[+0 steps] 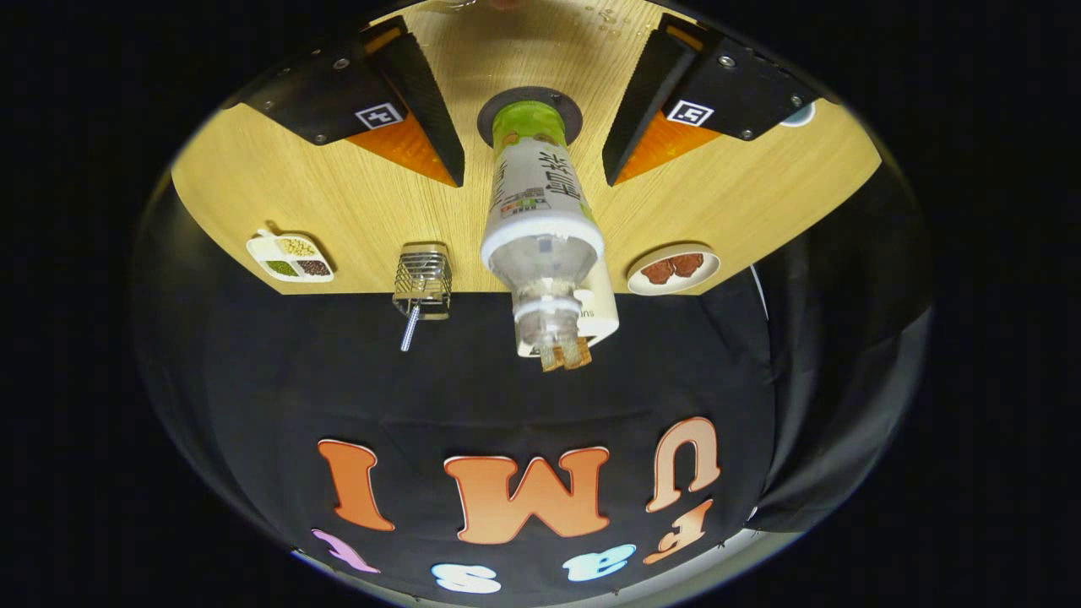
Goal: Take the bottle from table, then pour the juice into the cup, finally place the bottle on the coaster
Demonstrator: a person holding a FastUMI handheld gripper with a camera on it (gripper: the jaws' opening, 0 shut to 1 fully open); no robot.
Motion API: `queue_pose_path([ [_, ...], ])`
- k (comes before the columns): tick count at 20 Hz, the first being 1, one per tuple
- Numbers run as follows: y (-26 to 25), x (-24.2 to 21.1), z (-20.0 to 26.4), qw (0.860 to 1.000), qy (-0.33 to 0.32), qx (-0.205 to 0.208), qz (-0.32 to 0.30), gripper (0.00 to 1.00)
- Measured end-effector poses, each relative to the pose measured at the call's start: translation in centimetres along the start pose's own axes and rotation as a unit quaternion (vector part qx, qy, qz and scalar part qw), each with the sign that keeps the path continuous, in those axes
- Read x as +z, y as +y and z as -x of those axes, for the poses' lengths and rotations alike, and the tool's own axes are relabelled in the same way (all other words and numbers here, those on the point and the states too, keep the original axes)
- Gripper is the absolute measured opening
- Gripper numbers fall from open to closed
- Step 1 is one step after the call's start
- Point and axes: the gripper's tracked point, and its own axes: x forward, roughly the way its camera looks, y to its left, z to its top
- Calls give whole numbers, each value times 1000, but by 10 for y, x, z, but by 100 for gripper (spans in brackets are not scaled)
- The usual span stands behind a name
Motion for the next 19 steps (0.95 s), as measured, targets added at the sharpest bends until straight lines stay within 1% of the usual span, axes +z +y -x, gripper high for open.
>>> queue_pose_path([
  [3, -9, 25, 36, 1000, -26, -14, -2, 97],
  [9, -42, 70, 122, 995, -76, -59, 11, 97],
  [15, -77, 96, 206, 987, -124, -100, 10, 97],
  [19, -96, 101, 246, 982, -145, -119, -2, 97],
])
